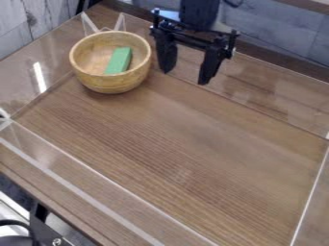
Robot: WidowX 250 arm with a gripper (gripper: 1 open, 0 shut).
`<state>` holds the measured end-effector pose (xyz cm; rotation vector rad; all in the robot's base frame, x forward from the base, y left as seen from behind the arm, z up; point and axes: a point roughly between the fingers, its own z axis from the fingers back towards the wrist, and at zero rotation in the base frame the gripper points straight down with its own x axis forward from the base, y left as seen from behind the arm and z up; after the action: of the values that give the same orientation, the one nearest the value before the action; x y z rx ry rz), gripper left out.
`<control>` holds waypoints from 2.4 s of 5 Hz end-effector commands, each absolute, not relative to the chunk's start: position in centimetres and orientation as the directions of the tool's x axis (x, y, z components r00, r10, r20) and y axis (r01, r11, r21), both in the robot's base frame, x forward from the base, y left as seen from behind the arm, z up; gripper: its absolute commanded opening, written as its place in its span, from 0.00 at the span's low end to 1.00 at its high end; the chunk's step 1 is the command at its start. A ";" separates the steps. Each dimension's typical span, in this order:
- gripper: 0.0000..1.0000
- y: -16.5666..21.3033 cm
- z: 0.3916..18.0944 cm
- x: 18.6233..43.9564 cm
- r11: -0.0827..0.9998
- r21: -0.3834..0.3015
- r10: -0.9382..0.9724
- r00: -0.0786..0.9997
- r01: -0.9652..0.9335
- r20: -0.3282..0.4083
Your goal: Put green stick into wooden bowl
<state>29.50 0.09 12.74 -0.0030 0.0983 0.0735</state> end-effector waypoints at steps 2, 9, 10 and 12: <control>1.00 0.1 15.2 30.5 0.999 -0.005 0.048 0.999 -0.048 -0.017; 1.00 -1.3 15.3 29.7 1.000 0.005 -0.023 1.000 0.023 0.014; 1.00 -1.4 14.5 30.1 1.000 0.012 0.000 1.000 0.000 0.025; 1.00 -2.4 15.1 29.1 1.000 0.014 -0.021 0.999 0.020 0.048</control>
<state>29.06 -2.43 13.28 0.0116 0.0144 -0.0167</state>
